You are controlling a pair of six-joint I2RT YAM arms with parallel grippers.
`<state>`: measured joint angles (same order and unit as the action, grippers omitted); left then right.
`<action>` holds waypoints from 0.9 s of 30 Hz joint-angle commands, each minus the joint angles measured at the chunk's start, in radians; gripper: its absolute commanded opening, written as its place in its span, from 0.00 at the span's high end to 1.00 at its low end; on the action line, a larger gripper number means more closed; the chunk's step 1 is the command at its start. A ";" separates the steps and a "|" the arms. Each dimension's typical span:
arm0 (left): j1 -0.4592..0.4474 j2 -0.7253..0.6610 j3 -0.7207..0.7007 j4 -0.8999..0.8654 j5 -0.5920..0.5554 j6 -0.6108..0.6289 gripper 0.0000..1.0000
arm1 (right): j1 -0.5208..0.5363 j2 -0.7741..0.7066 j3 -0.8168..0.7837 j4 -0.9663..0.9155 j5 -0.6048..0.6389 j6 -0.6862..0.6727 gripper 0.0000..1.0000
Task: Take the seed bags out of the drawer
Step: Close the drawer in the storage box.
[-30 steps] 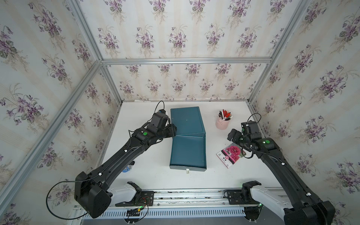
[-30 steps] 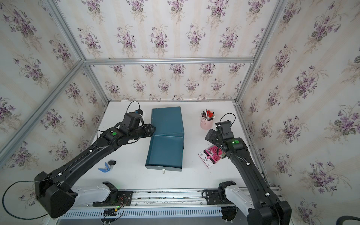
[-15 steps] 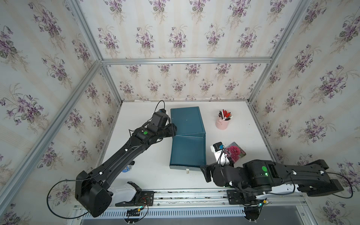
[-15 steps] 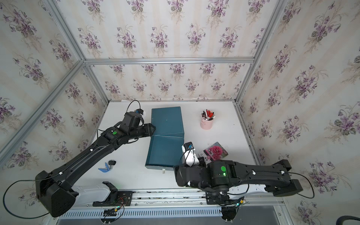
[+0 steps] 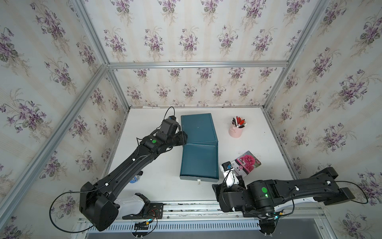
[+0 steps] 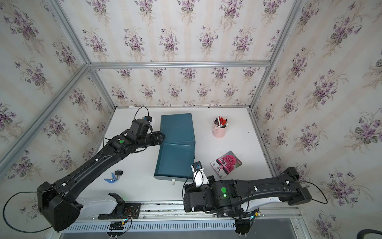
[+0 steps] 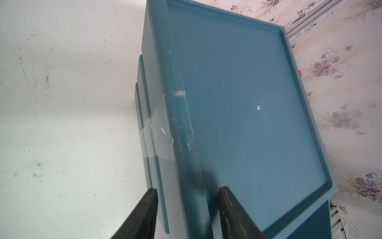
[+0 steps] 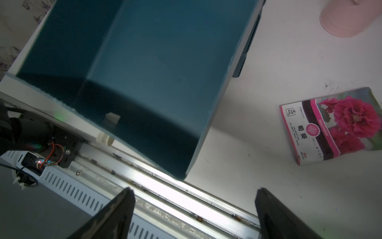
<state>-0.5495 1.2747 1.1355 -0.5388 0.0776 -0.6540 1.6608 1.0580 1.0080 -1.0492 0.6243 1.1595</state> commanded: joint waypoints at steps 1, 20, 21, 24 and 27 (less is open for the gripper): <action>0.001 0.008 -0.013 -0.221 -0.030 0.037 0.49 | -0.074 -0.015 -0.015 0.129 -0.012 -0.107 0.11; 0.001 0.018 -0.003 -0.227 -0.025 0.079 0.53 | -0.470 0.058 -0.009 0.460 -0.073 -0.433 0.37; 0.000 0.018 -0.003 -0.227 -0.025 0.083 0.53 | -0.487 0.064 -0.013 0.491 -0.074 -0.450 0.39; 0.000 0.020 0.002 -0.231 -0.026 0.095 0.53 | -0.523 0.090 -0.014 0.570 -0.082 -0.493 0.42; 0.002 0.022 0.010 -0.237 -0.027 0.105 0.54 | -0.554 0.130 -0.009 0.628 -0.091 -0.527 0.44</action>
<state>-0.5499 1.2846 1.1534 -0.5613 0.0803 -0.5941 1.1233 1.1671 0.9962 -0.5423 0.5453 0.6949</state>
